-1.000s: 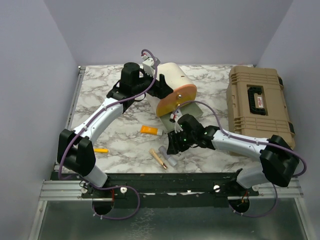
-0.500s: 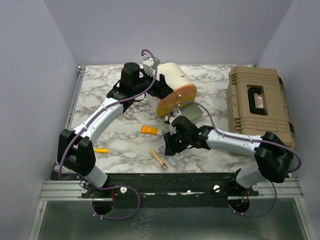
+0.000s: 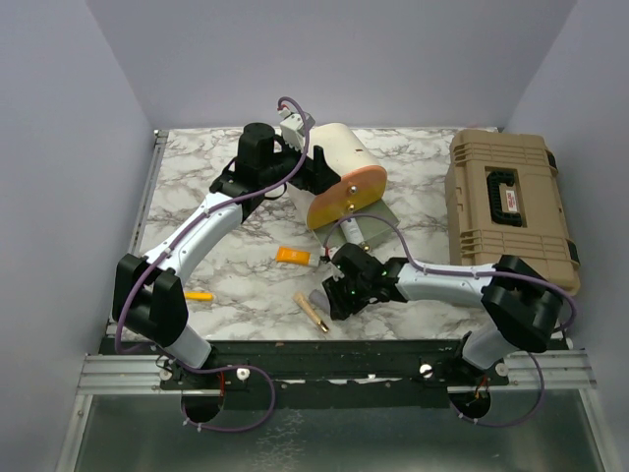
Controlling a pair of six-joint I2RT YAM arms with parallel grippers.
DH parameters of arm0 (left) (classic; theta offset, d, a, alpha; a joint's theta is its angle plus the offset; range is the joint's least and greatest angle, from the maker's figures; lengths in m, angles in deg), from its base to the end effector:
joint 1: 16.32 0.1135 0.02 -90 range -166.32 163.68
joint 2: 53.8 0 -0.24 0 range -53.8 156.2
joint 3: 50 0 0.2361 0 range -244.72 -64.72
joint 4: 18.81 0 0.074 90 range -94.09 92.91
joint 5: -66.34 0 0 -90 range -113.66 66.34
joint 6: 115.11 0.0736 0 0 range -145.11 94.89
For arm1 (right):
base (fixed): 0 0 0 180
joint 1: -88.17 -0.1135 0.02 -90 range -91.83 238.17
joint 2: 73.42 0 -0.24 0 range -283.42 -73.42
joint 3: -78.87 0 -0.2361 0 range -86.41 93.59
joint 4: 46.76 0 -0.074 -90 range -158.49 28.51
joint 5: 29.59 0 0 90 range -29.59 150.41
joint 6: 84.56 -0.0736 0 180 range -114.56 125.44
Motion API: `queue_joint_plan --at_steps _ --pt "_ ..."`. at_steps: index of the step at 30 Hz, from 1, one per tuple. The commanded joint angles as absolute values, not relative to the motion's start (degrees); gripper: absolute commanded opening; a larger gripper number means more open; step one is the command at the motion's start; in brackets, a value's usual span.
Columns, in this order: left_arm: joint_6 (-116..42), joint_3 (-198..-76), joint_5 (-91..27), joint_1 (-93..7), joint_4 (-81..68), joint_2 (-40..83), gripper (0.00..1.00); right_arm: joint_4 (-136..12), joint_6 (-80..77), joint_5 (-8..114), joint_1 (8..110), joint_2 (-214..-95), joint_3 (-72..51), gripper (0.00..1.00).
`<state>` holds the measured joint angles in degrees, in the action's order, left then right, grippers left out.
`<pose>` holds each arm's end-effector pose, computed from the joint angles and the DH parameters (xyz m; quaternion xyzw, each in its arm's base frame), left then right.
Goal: Organize the makeup
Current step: Pick up the makeup from the center of the board.
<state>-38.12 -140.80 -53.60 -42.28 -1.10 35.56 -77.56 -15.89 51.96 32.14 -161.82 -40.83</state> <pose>0.3306 -0.2018 0.3208 0.2411 0.7505 -0.3881 0.4774 0.1572 0.2527 0.1165 -0.3054 0.9112 0.2225 0.1643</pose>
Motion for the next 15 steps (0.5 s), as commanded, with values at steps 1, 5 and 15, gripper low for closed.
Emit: queue_joint_plan --at_steps 1,5,15 --pt "-38.9 -140.3 -52.7 -42.8 4.4 35.8 0.79 -77.1 -15.1 55.3 31.0 -163.8 -39.5 0.44" --pt "-39.1 -140.2 -52.4 -42.8 4.4 35.7 0.79 -78.2 -15.9 58.8 30.9 -163.8 -39.6 0.4" --pt "-39.2 -139.5 -49.9 -42.8 4.2 34.2 0.79 -79.4 -17.6 68.1 30.9 -160.0 -40.2 0.2"
